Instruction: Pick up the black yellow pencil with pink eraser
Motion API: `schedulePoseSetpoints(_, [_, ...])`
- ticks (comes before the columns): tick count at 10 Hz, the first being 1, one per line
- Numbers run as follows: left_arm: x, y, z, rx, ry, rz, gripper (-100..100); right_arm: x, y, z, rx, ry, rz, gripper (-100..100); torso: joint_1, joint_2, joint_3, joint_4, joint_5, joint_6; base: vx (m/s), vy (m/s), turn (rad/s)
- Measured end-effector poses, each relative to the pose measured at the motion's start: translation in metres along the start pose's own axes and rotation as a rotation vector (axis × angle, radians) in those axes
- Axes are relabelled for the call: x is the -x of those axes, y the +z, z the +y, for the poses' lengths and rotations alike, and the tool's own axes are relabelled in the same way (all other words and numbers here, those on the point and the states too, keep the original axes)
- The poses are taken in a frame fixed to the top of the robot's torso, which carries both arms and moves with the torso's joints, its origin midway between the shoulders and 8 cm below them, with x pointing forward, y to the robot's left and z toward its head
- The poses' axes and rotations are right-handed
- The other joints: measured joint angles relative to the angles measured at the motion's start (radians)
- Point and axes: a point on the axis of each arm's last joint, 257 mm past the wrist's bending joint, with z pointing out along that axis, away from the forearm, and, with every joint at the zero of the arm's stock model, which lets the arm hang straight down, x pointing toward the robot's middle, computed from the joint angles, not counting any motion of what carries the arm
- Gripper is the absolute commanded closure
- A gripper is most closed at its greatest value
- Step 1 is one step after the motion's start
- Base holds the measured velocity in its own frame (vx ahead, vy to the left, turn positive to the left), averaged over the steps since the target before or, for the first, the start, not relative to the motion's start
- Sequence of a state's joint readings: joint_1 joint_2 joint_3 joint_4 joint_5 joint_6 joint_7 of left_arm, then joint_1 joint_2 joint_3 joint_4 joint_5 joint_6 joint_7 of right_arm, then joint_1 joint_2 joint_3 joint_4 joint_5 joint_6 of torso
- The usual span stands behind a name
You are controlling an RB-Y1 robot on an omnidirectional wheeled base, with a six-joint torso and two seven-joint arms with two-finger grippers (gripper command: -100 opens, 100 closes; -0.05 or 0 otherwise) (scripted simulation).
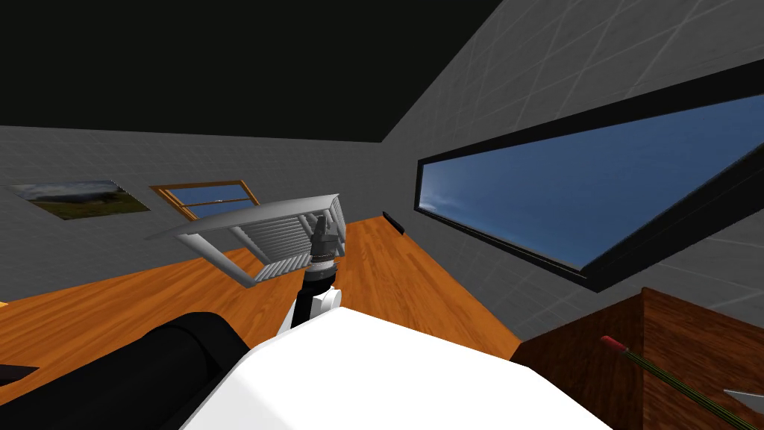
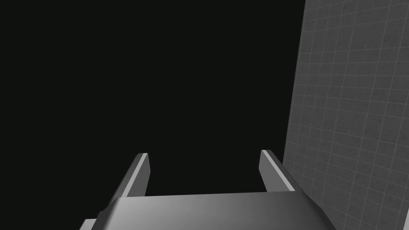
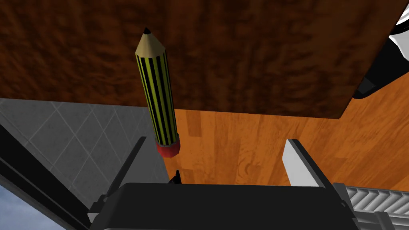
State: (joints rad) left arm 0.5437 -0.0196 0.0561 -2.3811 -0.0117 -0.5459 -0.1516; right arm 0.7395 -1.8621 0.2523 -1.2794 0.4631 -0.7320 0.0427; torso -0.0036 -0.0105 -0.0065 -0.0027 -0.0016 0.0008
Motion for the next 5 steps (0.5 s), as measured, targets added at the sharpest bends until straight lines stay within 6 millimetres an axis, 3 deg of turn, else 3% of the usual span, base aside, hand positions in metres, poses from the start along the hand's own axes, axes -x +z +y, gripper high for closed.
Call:
schedulePoseSetpoints(1, [0.0, 0.0, 0.0, 0.0, 0.0, 0.0, 0, -0.004, 0.001, 0.0, 0.002, -0.002, 0.009, -100, 0.002, 0.007, 0.004, 0.002, 0.001, 0.0, 0.087, -0.026, 0.041])
schedulePoseSetpoints(3, [0.0, 0.0, 0.0, 0.0, 0.0, 0.0, 0, -0.034, -0.002, 0.008, 0.023, -0.003, 0.077, -100, 0.001, 0.001, 0.001, 0.001, 0.001, 0.0, 0.196, -0.061, 0.041])
schedulePoseSetpoints(5, [0.0, 0.0, 0.0, 0.0, 0.0, 0.0, 0, -0.045, 0.0, 0.01, 0.028, -0.008, 0.094, -100, 0.001, 0.004, 0.002, 0.001, 0.0, 0.0, 0.067, -0.026, 0.002])
